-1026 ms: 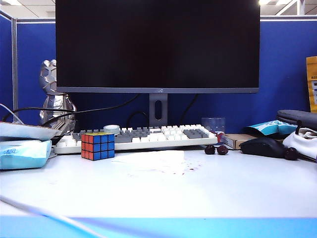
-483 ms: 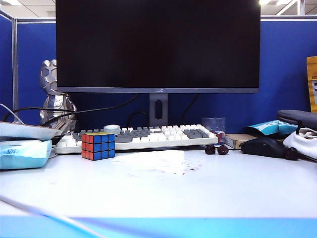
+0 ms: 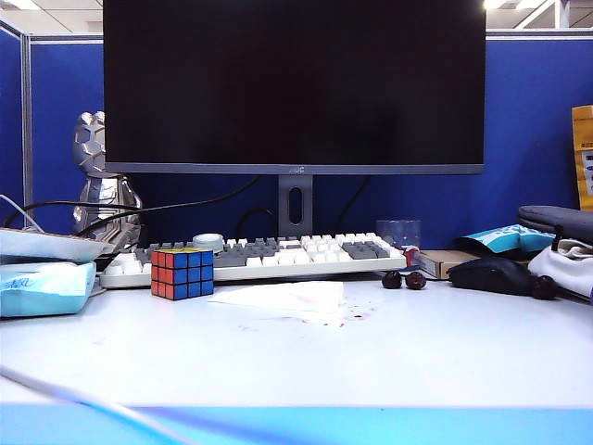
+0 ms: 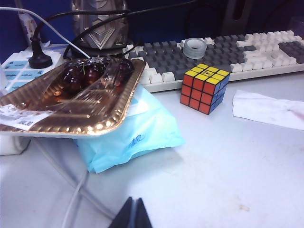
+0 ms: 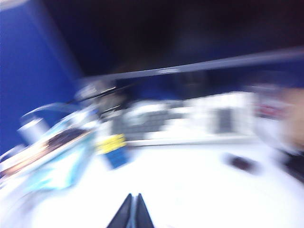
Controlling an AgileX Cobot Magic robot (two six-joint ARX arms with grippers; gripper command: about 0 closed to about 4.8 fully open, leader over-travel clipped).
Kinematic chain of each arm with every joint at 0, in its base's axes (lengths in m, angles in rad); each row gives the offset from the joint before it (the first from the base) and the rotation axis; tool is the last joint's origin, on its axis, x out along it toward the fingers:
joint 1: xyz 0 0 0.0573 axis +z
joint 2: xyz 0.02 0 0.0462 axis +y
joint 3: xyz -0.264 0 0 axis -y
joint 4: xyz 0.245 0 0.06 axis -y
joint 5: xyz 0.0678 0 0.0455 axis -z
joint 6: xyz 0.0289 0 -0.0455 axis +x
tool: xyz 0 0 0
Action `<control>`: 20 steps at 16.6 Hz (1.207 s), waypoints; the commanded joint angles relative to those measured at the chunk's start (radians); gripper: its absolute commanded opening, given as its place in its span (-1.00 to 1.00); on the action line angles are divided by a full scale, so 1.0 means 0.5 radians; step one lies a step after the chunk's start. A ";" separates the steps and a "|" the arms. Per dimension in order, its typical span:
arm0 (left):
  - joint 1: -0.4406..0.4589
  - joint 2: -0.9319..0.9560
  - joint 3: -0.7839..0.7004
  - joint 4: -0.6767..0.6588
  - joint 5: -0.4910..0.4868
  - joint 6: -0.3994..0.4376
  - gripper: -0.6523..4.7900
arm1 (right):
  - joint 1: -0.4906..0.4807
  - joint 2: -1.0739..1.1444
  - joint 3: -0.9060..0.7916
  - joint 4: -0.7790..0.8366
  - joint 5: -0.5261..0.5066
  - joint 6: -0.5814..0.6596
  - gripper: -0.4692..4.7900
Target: Use the wet wipes on the table to wipe the cherry juice off the table, then put the wipes back on the table.
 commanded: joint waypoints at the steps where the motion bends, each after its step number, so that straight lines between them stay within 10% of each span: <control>1: 0.005 -0.007 -0.002 -0.023 0.010 -0.008 -0.77 | 0.343 0.574 0.394 0.027 -0.027 -0.073 -0.81; 8: 0.005 -0.006 -0.002 -0.023 0.008 -0.007 -0.77 | 0.710 1.807 1.206 -0.085 -0.220 0.075 -0.83; 14: 0.005 -0.007 -0.002 -0.023 0.008 -0.008 -0.77 | 0.741 2.489 1.807 -0.647 0.291 -0.610 -0.82; 20: 0.005 -0.007 -0.002 -0.023 0.008 -0.008 -0.77 | 0.742 2.898 2.224 -0.931 0.443 -0.846 -0.36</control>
